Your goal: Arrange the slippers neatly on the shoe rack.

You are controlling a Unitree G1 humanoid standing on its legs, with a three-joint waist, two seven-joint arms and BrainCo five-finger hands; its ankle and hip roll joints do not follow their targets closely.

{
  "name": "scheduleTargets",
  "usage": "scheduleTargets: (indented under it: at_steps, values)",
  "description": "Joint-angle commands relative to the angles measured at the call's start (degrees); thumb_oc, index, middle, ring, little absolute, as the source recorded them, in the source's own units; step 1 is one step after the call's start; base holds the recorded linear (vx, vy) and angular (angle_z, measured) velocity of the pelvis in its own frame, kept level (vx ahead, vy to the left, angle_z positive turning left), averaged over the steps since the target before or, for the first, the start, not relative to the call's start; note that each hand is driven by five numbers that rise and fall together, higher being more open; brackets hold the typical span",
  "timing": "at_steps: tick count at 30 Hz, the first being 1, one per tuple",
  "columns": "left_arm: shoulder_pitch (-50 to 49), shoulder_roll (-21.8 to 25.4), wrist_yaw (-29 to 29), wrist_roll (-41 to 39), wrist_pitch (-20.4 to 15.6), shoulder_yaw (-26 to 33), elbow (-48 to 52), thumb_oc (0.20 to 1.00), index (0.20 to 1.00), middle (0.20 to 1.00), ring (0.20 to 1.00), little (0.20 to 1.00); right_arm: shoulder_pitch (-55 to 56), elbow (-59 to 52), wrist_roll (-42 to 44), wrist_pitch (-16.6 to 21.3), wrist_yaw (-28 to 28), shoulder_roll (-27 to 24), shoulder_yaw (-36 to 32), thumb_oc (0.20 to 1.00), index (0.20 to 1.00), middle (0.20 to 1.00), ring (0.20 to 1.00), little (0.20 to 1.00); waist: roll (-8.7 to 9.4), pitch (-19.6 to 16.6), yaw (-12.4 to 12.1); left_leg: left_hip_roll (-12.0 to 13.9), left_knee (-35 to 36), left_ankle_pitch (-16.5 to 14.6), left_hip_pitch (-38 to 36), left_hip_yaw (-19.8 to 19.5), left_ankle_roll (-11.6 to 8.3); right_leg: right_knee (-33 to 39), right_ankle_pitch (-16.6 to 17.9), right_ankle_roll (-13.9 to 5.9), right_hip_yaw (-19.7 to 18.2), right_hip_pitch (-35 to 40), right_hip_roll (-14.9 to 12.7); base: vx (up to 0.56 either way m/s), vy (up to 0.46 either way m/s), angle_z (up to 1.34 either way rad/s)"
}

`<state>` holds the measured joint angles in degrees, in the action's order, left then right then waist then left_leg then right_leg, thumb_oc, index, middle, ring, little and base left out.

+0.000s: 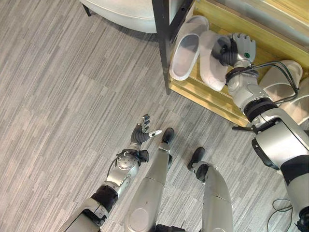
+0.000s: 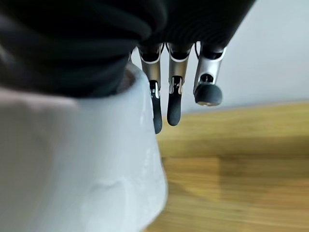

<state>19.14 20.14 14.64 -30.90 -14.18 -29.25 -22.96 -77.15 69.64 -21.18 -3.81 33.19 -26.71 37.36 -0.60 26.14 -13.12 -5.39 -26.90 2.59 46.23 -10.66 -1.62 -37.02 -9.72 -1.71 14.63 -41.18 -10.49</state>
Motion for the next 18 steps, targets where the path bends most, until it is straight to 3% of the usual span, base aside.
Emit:
scheduleTargets:
  at_steps: [1,10,11,18]
  values:
    - [2.12,0.1,0.41,0.02,-2.09,-0.86,2.9,1.0,1.0,1.0,1.0,1.0,-3.17,1.27,3.05,0.94,1.38,-3.47,0.18,0.2,0.2,0.2,0.2,0.2,-0.22,-0.39,-2.02,0.14,-7.99,-11.09,-0.79,0.93,1.24,1.66,-1.84,-4.19,-1.3,2.89,0.34,0.01,0.035,0.02]
    - [4.94,-0.85,1.33,0.07,-2.28,-1.14,1.63,1.0,1.0,1.0,1.0,1.0,-4.71,5.5,3.17,-0.73,0.49,-2.89,1.31,0.2,0.2,0.2,0.2,0.2,-0.86,-0.14,-1.63,-0.01,-6.68,-10.61,-2.05,1.39,1.23,2.47,-1.36,-4.09,-1.9,3.49,0.21,0.0,0.011,0.01]
    - [5.2,-0.97,1.42,-0.02,-2.28,-1.18,1.5,1.0,1.0,1.0,1.0,1.0,-4.76,6.24,2.85,-1.11,-0.08,-2.65,1.76,1.0,1.0,1.0,1.0,1.0,-0.88,-0.19,-1.56,-0.02,-6.35,-10.56,-2.43,1.4,1.17,2.74,-1.27,-4.03,-2.06,3.77,0.2,0.0,-0.001,-0.07]
    - [5.29,-0.77,1.59,0.63,-1.87,-1.08,0.35,1.0,1.0,1.0,1.0,1.0,-4.31,5.76,2.39,-1.33,-0.77,-0.91,2.22,1.0,1.0,1.0,1.0,1.0,-0.43,-0.58,-0.48,0.24,-5.18,-10.4,-3.83,1.66,0.88,3.55,-0.99,-3.85,-2.66,4.75,0.58,0.0,0.0,-0.02]
